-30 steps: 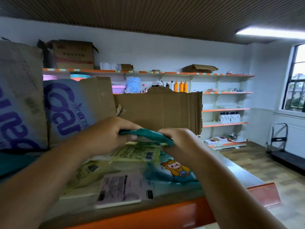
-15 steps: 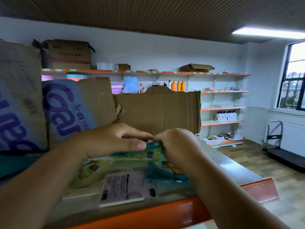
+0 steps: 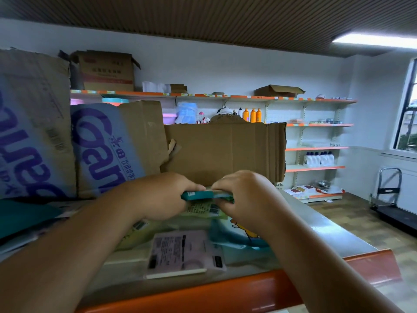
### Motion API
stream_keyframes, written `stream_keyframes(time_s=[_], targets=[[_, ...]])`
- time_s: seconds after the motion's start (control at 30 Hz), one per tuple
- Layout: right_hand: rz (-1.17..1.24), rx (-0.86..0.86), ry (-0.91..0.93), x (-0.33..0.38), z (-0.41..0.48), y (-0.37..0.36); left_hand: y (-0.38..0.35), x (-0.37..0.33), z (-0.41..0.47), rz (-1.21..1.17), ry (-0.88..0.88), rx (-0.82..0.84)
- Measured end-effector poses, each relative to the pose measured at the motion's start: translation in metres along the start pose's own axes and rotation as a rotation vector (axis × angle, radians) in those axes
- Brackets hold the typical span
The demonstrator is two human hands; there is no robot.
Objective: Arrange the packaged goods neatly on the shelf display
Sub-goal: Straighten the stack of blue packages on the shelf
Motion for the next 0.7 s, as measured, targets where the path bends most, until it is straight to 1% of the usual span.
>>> stream_keyframes(time_s=[0.13,0.2,0.27,0.33,0.43,0.5,0.6,0.7], targets=[[0.159,-0.031,-0.101,-0.016,-0.004,0.006,0.015,-0.002,-0.005,-0.025,-0.002,-0.092],[0.265,-0.101,-0.16,-0.028,-0.008,0.014,0.023,0.002,-0.006,-0.055,0.003,-0.17],[0.364,-0.176,-0.205,-0.038,-0.011,0.02,0.03,0.008,-0.005,-0.12,-0.008,-0.258],[0.438,-0.201,-0.229,-0.043,-0.011,0.022,0.036,0.01,-0.005,-0.215,-0.043,-0.32],[0.469,-0.204,-0.24,-0.049,-0.01,0.019,0.037,0.005,-0.007,-0.392,-0.104,-0.353],[0.484,-0.212,-0.261,-0.054,-0.009,0.019,0.038,0.004,-0.008,-0.458,-0.125,-0.369],[0.449,-0.21,-0.25,-0.054,-0.01,0.021,0.039,0.004,-0.008,-0.462,-0.157,-0.37],[0.378,-0.248,-0.17,-0.043,-0.013,0.028,0.039,0.006,-0.007,-0.377,-0.168,-0.39]])
Point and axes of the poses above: each hand's wrist, its own z-axis towards the middle knuckle, its own y-axis out of the back of the hand, x = y × z, the point moved 7 cm from there along z, towards the middle knuckle, and after that the axes turned 1 degree about z, right-handed, at the moved point
